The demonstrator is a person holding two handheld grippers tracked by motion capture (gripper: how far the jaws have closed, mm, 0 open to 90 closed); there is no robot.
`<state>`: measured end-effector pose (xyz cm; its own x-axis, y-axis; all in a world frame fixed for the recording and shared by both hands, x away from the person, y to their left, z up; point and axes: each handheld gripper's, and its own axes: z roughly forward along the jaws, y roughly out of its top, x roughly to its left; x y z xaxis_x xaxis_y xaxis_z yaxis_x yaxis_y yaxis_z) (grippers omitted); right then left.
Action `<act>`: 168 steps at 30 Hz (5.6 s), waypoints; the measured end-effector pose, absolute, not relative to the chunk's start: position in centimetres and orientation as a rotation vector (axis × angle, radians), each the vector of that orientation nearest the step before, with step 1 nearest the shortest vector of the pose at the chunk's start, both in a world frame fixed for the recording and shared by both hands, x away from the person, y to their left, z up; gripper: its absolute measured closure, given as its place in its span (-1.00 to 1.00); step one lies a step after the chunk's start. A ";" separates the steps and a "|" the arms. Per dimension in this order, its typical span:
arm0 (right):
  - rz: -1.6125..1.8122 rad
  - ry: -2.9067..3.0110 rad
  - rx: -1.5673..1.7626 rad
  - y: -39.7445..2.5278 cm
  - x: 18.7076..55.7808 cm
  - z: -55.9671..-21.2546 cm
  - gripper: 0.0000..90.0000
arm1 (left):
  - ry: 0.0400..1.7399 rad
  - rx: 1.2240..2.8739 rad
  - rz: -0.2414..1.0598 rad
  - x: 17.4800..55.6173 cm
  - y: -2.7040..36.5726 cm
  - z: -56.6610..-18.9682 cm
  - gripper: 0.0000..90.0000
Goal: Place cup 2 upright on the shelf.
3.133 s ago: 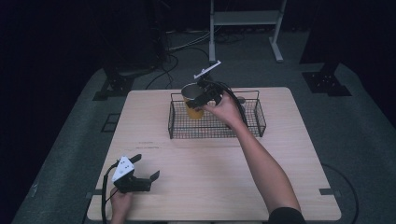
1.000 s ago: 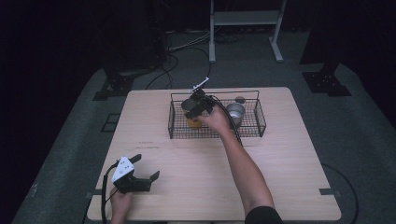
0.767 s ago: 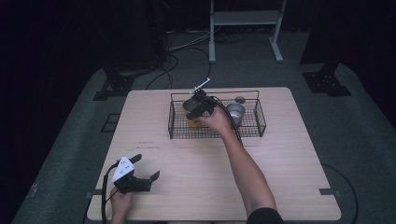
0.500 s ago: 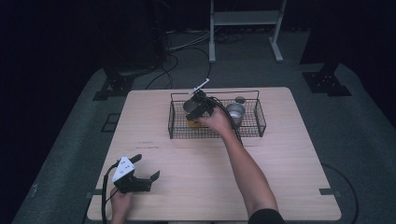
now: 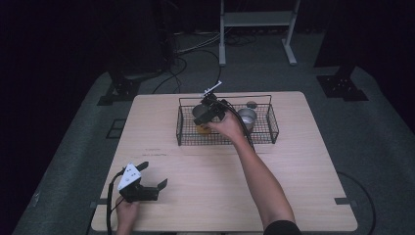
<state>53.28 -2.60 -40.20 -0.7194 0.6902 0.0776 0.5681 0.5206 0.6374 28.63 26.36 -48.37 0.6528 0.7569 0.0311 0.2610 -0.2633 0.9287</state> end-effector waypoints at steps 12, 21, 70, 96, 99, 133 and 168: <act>1.092 2.507 1.086 -4.9 52.3 -38.0 -0.98 | 0.804 1.835 0.595 28.6 26.3 -48.4 -1.00; 1.124 2.485 1.075 -7.0 51.2 -37.0 -0.98 | 0.808 1.831 0.594 28.6 26.2 -48.4 -1.00; 1.168 2.481 1.035 -16.1 44.3 -35.3 -0.97 | 0.807 1.846 0.598 28.5 26.1 -48.4 -1.00; 1.174 2.459 1.071 -19.3 41.8 -36.4 -0.97 | 0.808 1.847 0.599 28.5 26.1 -48.4 -1.00; 1.177 2.455 1.077 -19.7 41.5 -36.6 -0.97 | 0.808 1.846 0.600 28.5 26.1 -48.4 -1.00; 1.217 2.432 1.130 -23.1 37.5 -39.1 -0.97 | 0.807 1.855 0.602 28.6 26.0 -48.4 -1.00; 1.226 2.377 1.181 -25.4 34.0 -42.1 -0.97 | 0.808 1.857 0.604 28.5 26.0 -48.4 -1.00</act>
